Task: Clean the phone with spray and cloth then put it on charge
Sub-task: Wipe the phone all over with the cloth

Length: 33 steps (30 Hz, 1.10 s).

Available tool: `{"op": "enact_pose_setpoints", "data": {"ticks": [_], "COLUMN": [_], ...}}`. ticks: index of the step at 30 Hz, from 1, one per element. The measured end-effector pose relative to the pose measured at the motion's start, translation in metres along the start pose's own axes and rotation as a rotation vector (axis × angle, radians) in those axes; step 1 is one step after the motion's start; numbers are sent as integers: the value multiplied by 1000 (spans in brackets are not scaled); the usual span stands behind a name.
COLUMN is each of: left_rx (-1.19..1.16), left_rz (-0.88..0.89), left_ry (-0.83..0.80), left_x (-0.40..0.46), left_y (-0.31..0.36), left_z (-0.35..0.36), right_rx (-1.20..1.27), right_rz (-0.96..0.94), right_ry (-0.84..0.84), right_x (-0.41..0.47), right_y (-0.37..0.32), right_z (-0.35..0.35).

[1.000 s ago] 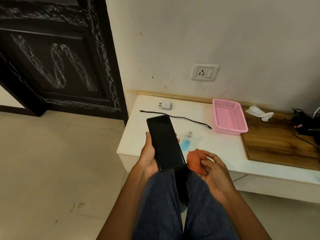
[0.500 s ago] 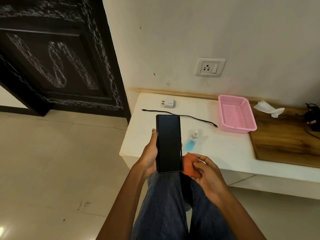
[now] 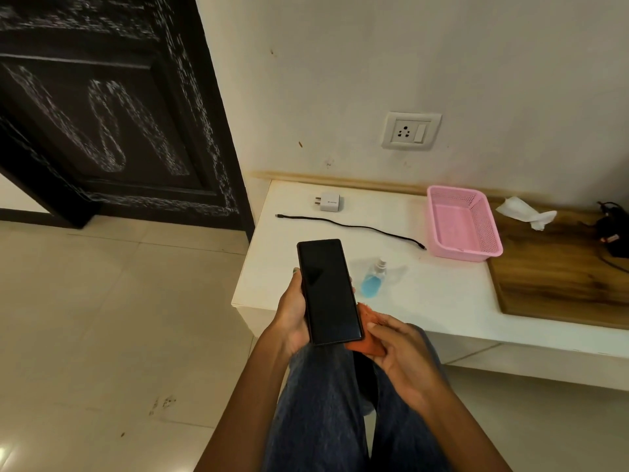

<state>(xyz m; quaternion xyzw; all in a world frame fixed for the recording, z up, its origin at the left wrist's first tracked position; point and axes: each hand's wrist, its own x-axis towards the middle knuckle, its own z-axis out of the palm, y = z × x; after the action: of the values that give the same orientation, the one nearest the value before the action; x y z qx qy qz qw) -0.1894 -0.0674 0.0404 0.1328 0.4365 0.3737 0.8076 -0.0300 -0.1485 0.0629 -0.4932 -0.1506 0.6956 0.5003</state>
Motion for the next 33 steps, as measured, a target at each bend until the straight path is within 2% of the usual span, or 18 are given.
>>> {"op": "enact_pose_setpoints", "data": {"ticks": [9, 20, 24, 33], "left_rx": [137, 281, 299, 426], "left_rz": [-34, -120, -115, -14], "left_ry": [134, 347, 387, 392], "left_x": [24, 96, 113, 130], "left_y": [-4, 6, 4, 0], "left_z": [1, 8, 6, 2], "right_rx": [98, 183, 113, 84], "right_rz": [57, 155, 208, 196], "right_ry": [1, 297, 425, 493], "right_x": [19, 82, 107, 138], "right_y": [7, 9, 13, 22], "right_z": [-11, -11, -13, -13]}}
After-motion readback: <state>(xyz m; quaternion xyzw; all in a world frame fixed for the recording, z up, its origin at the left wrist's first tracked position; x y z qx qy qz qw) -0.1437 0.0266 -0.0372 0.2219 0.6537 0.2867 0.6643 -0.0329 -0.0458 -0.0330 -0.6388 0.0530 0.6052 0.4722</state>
